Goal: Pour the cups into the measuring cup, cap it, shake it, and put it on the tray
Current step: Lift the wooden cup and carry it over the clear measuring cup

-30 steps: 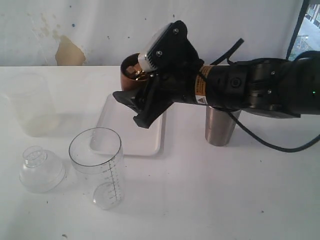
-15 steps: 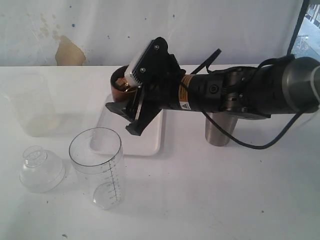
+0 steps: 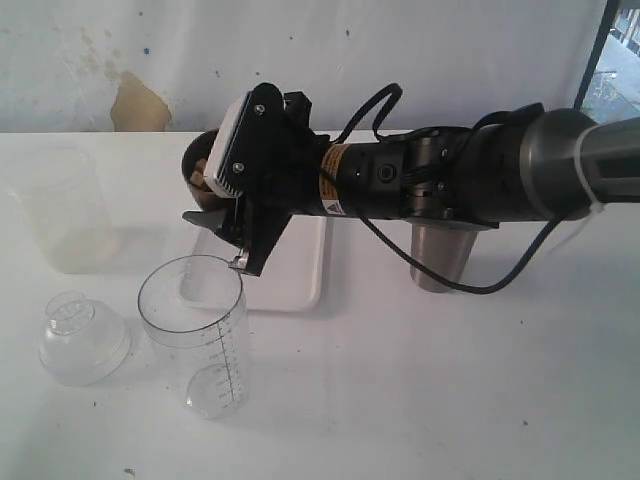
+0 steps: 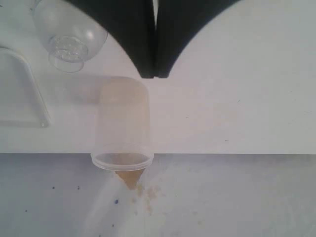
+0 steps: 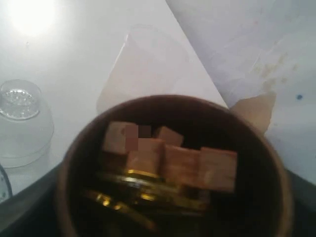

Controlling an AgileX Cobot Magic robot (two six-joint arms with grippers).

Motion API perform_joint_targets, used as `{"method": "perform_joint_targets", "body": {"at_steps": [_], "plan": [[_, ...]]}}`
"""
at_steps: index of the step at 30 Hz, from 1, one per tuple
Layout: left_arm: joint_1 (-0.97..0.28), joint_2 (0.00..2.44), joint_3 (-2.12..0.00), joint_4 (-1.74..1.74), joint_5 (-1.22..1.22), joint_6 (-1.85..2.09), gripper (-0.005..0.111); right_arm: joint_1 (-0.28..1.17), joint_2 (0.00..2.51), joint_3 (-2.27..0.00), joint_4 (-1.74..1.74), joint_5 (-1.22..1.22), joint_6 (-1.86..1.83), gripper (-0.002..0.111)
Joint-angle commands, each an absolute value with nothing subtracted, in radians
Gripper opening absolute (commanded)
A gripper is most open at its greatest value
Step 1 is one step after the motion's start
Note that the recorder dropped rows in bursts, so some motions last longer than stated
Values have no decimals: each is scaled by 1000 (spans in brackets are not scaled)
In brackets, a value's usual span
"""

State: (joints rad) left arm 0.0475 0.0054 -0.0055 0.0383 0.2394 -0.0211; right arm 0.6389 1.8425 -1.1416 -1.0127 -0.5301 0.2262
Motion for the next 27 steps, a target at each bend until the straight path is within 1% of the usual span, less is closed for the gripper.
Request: {"method": "perform_joint_targets", "body": {"at_steps": [1,6,23,27], "plan": [[45,0,0,46,233,-22,0,644,1842,-1151,-1058,-540,203,0],[45,0,0,46,233,-22,0,648,1829,-1151,-1225,-545,204,0],[45,0,0,46,233,-22,0,655,1801,-1151,-1229,-526,55,0],[45,0,0,46,233,-22,0,677,1796,-1157,-1229,-472,22,0]]}}
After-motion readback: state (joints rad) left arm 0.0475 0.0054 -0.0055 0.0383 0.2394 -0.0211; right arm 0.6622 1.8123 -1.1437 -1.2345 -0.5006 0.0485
